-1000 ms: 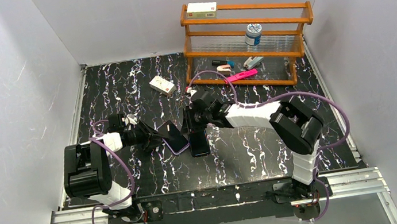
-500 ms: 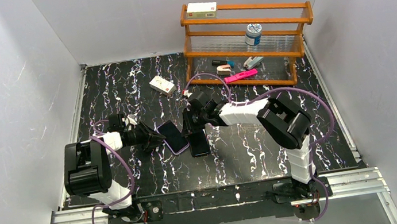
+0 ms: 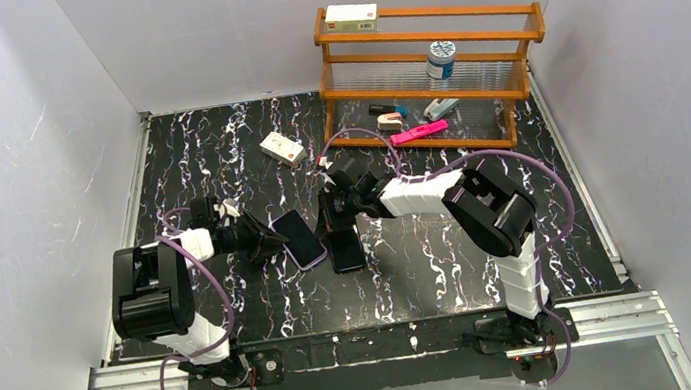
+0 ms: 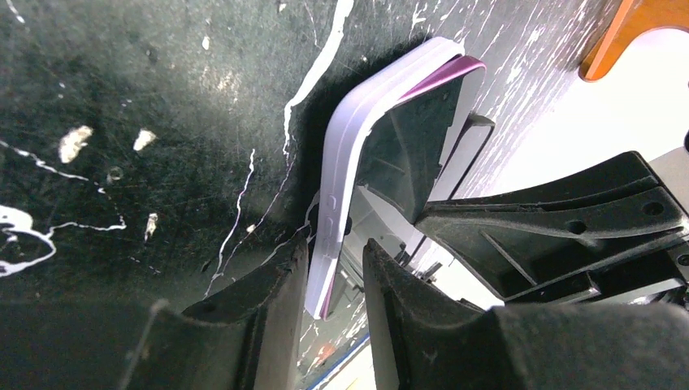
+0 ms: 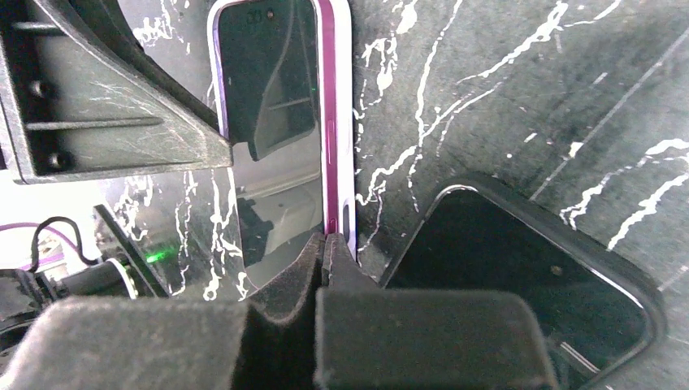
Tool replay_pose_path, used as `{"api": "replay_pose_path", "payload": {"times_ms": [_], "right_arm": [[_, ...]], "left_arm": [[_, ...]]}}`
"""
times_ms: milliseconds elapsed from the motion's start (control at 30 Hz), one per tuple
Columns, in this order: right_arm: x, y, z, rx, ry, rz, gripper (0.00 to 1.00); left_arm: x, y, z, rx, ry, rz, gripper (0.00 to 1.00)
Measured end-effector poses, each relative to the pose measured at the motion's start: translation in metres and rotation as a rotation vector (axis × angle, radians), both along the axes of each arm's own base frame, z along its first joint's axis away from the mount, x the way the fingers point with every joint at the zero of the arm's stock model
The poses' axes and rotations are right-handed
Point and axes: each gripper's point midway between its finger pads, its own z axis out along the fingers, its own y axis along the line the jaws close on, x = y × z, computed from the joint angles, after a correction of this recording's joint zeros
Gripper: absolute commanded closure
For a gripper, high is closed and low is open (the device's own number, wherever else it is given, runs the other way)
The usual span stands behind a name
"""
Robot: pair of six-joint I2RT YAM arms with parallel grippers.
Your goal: Put the phone into the phone case
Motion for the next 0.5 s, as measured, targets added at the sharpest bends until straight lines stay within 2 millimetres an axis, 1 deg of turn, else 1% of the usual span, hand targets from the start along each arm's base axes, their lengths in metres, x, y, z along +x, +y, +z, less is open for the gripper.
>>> {"api": "replay_pose_path", "payload": {"times_ms": [200,300,400,500], "right_arm": [[-0.003,0.011,0.000,0.029,0.023,0.018,0.99],[-0.005,0.015,-0.001,0.037,0.028,0.023,0.99],[-0.006,0.017,0.000,0.034,0.026,0.022,0.91],[-0.005,0.017,0.000,0.023,0.020,0.016,0.79]], "left_arm": [[-0.002,0.004,0.000,0.053,-0.005,-0.013,0.70],[-0.001,0.006,-0.001,0.075,0.000,-0.017,0.68],[-0.001,0.009,-0.001,0.095,0.003,-0.018,0.64],[0.000,0.012,-0.001,0.120,0.007,-0.020,0.60]]}}
